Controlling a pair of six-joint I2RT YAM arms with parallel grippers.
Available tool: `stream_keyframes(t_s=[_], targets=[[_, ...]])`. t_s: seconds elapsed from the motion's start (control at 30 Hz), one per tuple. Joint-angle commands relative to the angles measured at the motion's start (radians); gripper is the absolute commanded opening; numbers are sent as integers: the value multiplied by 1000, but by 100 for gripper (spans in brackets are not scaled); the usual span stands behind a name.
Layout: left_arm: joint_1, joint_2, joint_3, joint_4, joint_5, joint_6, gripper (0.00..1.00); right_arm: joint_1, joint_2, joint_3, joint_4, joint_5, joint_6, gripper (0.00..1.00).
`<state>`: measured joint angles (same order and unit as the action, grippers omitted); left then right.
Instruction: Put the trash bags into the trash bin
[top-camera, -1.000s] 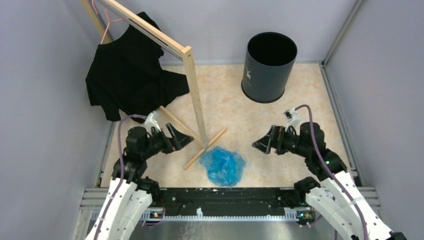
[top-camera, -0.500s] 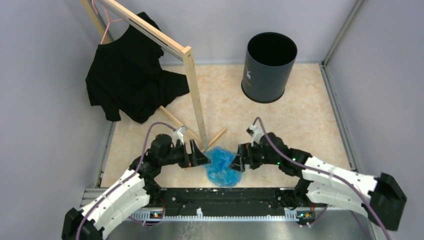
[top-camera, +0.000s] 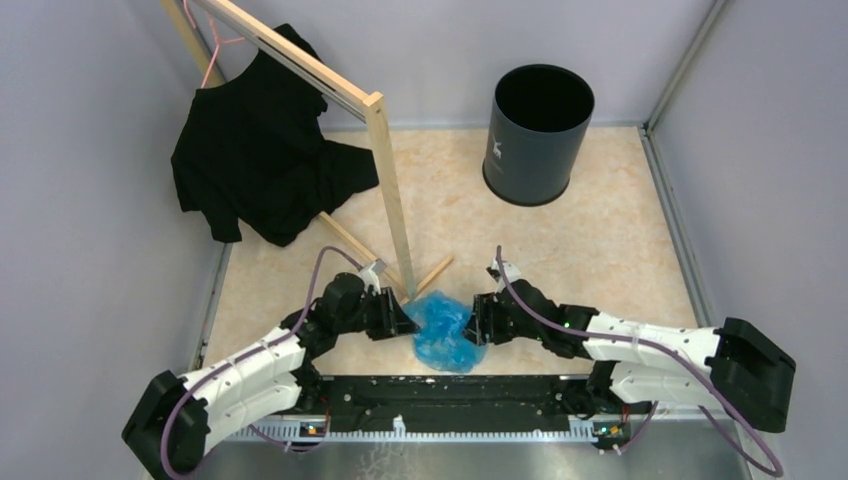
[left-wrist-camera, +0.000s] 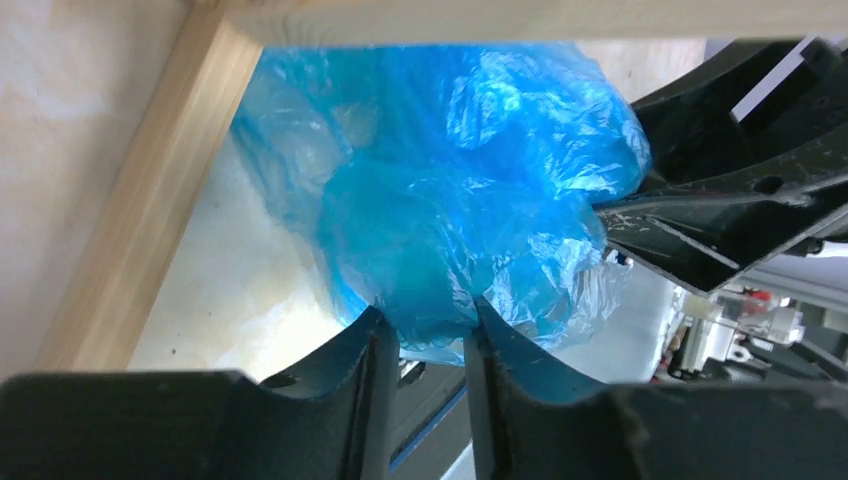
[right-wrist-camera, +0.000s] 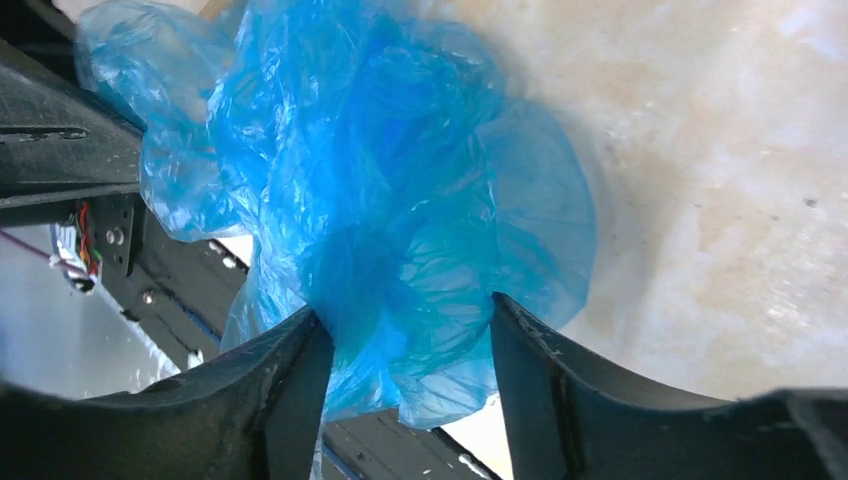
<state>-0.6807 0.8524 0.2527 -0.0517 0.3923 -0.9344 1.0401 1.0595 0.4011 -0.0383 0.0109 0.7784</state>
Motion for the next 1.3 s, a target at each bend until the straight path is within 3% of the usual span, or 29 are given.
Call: stream_keyframes(t_s=[0.0, 0.2, 0.33, 0.4, 0.53, 0.63, 0.77, 0.83, 1.03, 1.27], targets=[[-3, -37, 69, 3, -62, 39, 28, 7, -80, 13, -54, 130, -4, 54], [-2, -187, 177, -177, -195, 118, 9, 8, -222, 80, -320, 352, -39, 37], [-2, -258, 279, -264, -283, 175, 0, 7, -256, 184, -476, 528, -96, 35], [-3, -265, 341, -290, -295, 221, 0, 6, -234, 263, -571, 639, -107, 38], [-2, -212, 487, -371, -277, 301, 0, 6, -185, 402, -696, 733, -126, 57], [-2, -178, 539, -378, -221, 330, 0, 7, -201, 429, -659, 621, -157, 64], [-2, -167, 517, -337, -157, 339, 0, 6, -244, 320, -411, 359, -238, 83], [-2, -159, 509, -335, -144, 333, 0, 6, -228, 306, -361, 293, -268, 87], [-3, -136, 505, -342, -93, 332, 0, 6, -108, 352, -356, 267, -372, 87], [-2, -118, 509, -343, -59, 330, 0, 6, 30, 360, -176, 59, -422, 80]])
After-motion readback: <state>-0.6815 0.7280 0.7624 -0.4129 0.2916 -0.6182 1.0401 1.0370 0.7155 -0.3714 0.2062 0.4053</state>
